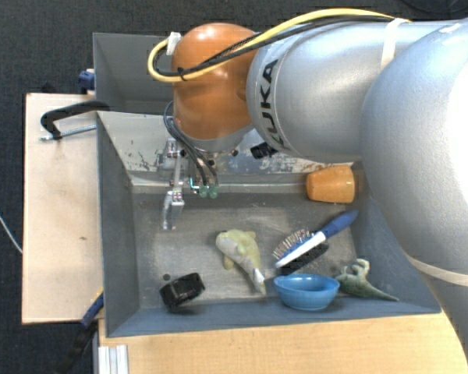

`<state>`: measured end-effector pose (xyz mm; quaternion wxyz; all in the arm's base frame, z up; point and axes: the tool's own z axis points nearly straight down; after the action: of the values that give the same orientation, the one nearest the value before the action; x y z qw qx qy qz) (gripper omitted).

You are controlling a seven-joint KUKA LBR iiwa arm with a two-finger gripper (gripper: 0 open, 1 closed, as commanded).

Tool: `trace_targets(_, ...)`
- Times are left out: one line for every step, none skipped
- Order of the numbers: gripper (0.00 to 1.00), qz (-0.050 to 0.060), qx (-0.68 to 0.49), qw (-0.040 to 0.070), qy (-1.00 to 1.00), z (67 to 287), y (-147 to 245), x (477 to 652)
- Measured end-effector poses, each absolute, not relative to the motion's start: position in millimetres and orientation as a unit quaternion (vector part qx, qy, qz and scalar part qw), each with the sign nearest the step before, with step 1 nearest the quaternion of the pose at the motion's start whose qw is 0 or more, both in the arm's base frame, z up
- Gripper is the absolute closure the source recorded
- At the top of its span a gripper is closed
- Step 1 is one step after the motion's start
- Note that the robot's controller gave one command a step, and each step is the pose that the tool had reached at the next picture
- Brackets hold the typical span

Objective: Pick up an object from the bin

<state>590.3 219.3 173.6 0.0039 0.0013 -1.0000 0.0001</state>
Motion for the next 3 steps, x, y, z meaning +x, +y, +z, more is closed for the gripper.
trace_targets(0.0,0.003,0.005,0.005,-1.0,99.3,135.8,539.5)
trace_targets(0.0,0.0,-0.094,0.001,-0.996,75.0,97.3,522.3)
trace_targets(1.0,-0.001,-0.094,0.0,-0.996,75.1,98.2,522.7)
